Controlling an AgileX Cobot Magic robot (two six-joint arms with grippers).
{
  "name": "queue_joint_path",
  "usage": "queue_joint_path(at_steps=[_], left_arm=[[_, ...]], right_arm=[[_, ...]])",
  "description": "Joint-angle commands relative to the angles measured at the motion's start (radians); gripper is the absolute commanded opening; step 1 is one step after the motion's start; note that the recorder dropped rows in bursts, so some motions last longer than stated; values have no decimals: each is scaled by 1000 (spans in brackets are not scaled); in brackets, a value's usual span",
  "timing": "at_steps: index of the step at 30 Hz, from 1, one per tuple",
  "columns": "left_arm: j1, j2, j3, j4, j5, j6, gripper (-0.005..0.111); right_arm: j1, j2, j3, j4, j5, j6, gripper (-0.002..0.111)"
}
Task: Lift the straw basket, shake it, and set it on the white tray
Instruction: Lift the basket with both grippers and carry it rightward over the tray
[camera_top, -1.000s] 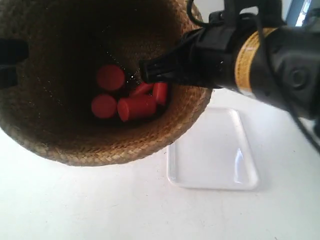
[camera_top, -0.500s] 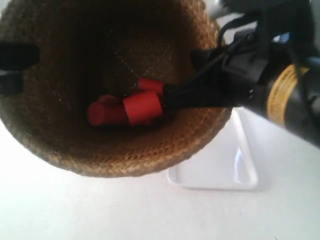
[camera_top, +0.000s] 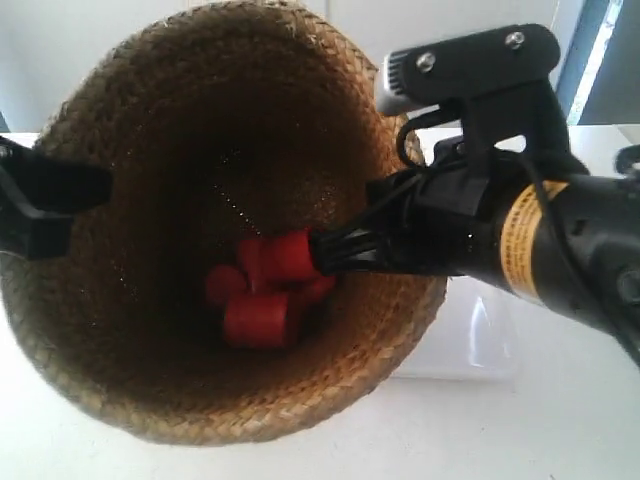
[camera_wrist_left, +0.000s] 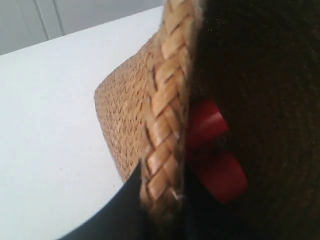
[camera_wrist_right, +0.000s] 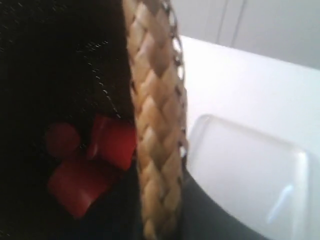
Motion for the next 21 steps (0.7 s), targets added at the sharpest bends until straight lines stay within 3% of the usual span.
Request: queue_joint_path(at_steps=[1,3,4,7,9,11,14,18,19,21], left_arm=[[-4,-89,-4,85,-96,17,0],[-4,-43,46,90,-263,17,0],[-4,-17,49,85,-263,3,0],[-6,-36,-12,87,-58,-55,0],[-6,-82,-32,96,16,-55,0],[-6,-100,-3,139,-81,-55,0],[-4,-16,64,143,-263,-70,0],[-14,-38,-24,138,-9,-133,0],[-17,-70,-43,148,29,-133,0],[-15,-109,-35,213,-30,-133,0]], right_arm=[[17,-62,-22,-180,-88,-4,0],[-21,25,-6,-310,16,146,0],[-35,54,-8,-301,46,128,0],[7,13,-85,-5,42,-95,0],[48,-62,-109,55,-32,-158,0],[45,-67,-88,-108,-93,-90,0],[-6,53,-46,-268,55,60,0],[36,41,-112,33,93,-164,0],[55,0,-117,56,57,-185,0],[67,-39,-101,-94,-55,-131,0]])
